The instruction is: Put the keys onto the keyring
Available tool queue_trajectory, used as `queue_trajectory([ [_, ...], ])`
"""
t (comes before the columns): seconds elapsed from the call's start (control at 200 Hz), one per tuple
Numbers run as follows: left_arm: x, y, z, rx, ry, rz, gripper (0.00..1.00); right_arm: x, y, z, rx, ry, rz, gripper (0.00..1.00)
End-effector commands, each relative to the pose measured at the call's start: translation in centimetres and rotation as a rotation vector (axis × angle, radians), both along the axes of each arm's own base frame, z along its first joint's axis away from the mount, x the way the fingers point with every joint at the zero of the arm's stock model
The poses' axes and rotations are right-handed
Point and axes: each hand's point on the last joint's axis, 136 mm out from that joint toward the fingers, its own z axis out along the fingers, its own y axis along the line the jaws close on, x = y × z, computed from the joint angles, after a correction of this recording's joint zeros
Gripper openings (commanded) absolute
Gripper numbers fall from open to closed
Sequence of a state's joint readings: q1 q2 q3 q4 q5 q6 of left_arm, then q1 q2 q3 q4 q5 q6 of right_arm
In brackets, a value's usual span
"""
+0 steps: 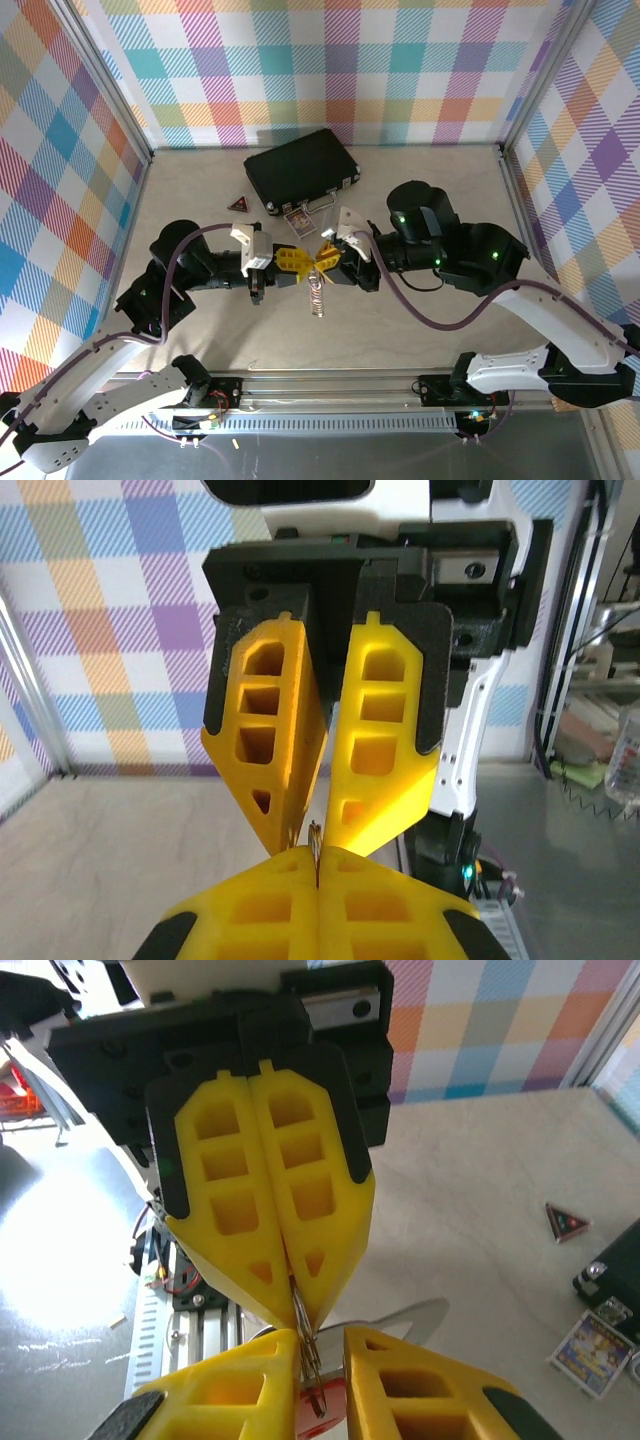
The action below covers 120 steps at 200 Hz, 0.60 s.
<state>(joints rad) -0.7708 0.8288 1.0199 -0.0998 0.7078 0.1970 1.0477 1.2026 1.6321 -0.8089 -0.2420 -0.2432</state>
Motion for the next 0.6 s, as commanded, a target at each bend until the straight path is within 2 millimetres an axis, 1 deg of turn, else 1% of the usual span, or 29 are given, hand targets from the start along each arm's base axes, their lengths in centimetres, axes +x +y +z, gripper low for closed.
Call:
queue_trajectory([
  [0.0,-1.6,0.3,3.5,-0.146,-0.048,-0.070,0.00,-0.5,0.5,2.2,0.099,-0.008,0.023,0.18],
  [0.195,-1.8,0.7,4.8,-0.246,-0.044,-0.078,0.00,-0.7,0.4,2.7,0.115,-0.010,0.027,0.18],
  [0.37,-1.8,0.8,5.1,-0.282,-0.034,-0.082,0.00,-0.8,0.3,2.8,0.127,-0.012,0.027,0.17],
  [0.42,-1.8,0.7,5.1,-0.283,-0.030,-0.085,0.00,-0.9,0.2,2.9,0.129,-0.013,0.030,0.12],
  [0.505,-1.8,0.6,5.0,-0.280,-0.027,-0.087,0.00,-0.9,0.2,2.9,0.129,-0.014,0.031,0.00],
  [0.595,-1.5,0.6,4.6,-0.256,-0.030,-0.069,0.00,-0.8,0.1,2.7,0.119,-0.022,0.029,0.00],
])
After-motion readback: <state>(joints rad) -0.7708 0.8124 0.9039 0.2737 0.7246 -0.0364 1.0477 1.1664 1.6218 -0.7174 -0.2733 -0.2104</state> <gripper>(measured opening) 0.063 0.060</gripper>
